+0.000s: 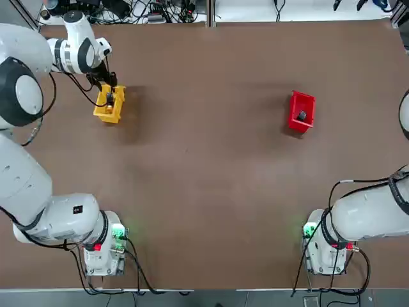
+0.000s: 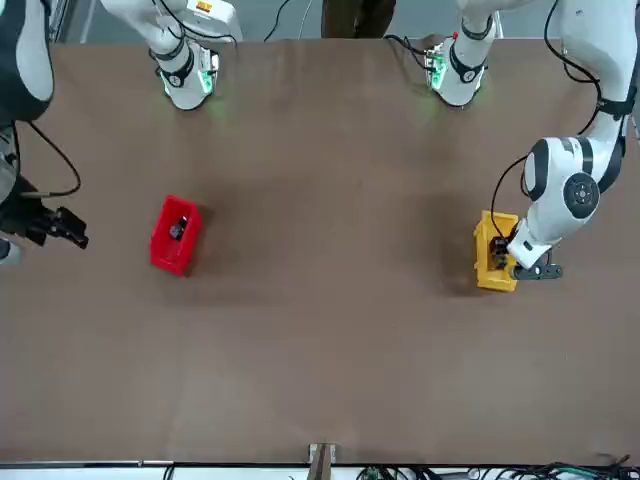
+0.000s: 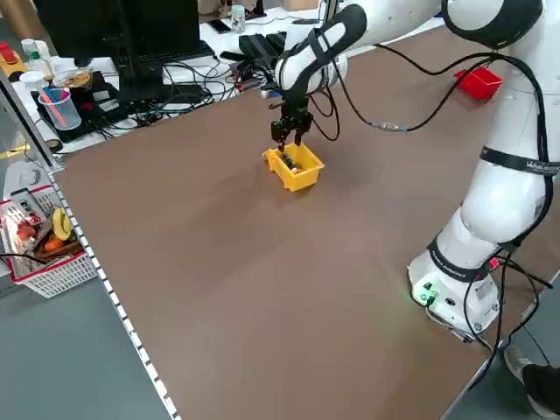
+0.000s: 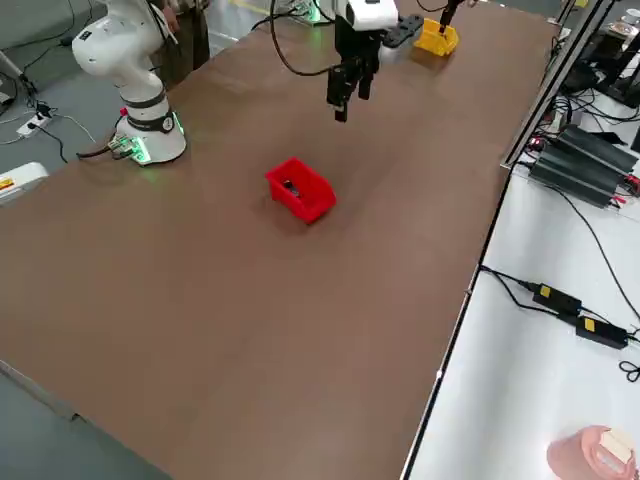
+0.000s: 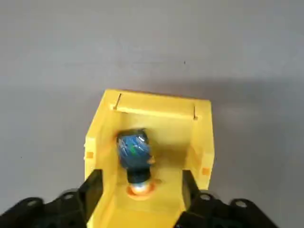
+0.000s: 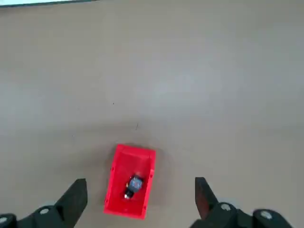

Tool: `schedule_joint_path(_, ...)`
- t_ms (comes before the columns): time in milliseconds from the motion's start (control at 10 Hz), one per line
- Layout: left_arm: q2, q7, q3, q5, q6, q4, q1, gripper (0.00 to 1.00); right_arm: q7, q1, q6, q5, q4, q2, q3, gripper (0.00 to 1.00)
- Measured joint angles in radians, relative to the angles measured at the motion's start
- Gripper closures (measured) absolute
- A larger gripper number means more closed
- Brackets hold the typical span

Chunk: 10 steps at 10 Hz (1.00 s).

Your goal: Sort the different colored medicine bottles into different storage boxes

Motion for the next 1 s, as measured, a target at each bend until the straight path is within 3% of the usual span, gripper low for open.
schedule_joint_path(100,-0.019,-0.013,-0.007,0.0,-0.022,0.023,0.001,0.03,0.017,0.001,-0.04,0.0,0.019,-0.005,0.004,0.0)
schedule_joint_path(300,-0.108,-0.036,-0.035,0.0,-0.257,0.148,0.0,0.0,0.063,0.005,-0.134,0.001,0.052,-0.013,0.013,0.0)
schedule_joint_path(600,-0.213,-0.054,-0.037,-0.077,-0.648,0.433,0.009,0.0,0.083,0.008,-0.204,0.001,0.081,-0.022,0.022,0.0)
schedule_joint_path(800,-0.219,-0.055,-0.035,-0.135,-0.745,0.527,0.017,0.0,0.086,0.008,-0.201,0.001,0.081,-0.022,0.02,0.0)
schedule_joint_path(1000,-0.25,-0.057,-0.035,-0.171,-0.756,0.547,0.006,0.0,0.088,0.007,-0.199,0.002,0.081,-0.026,0.02,0.0)
